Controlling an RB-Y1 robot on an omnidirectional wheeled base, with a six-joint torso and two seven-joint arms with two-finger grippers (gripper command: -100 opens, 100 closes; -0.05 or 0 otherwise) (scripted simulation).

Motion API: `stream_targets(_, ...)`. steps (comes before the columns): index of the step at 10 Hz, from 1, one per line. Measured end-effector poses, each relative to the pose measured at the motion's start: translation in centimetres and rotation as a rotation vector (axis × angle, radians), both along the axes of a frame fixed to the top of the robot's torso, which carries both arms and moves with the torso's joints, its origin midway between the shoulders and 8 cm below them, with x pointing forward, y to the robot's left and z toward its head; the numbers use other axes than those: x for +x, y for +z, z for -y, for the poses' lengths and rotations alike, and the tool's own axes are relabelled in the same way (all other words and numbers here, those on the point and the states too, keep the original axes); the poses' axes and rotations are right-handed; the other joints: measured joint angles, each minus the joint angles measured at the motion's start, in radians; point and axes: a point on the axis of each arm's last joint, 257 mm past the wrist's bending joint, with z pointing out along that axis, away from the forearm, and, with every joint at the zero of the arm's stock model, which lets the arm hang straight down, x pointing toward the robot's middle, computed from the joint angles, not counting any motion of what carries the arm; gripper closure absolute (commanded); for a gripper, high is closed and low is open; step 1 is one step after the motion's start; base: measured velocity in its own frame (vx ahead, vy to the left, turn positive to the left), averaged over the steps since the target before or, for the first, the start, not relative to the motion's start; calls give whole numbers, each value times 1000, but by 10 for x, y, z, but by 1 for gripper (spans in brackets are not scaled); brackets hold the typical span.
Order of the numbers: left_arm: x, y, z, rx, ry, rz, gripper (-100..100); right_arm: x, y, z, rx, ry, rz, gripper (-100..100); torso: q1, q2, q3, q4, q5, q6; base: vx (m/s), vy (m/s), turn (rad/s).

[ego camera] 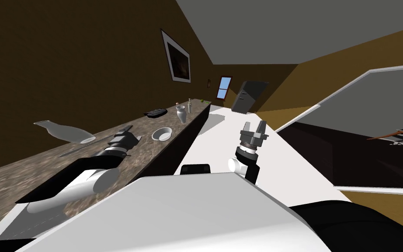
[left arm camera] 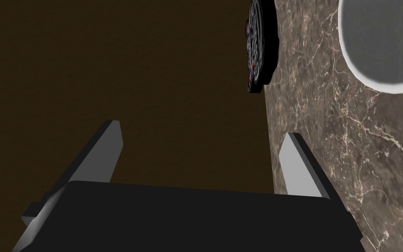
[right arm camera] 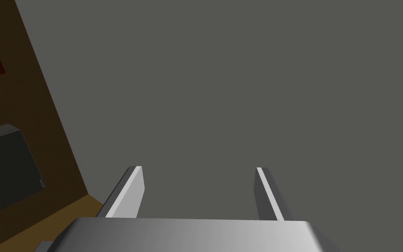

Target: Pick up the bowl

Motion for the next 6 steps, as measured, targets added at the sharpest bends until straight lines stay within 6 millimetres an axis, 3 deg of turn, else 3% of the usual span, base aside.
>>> stream_targets(6,-10,-27,-6,-44,-4,-142,-100,0,0,0,0,0,0,0,1,1,0,0,0,0,40,-12,1)
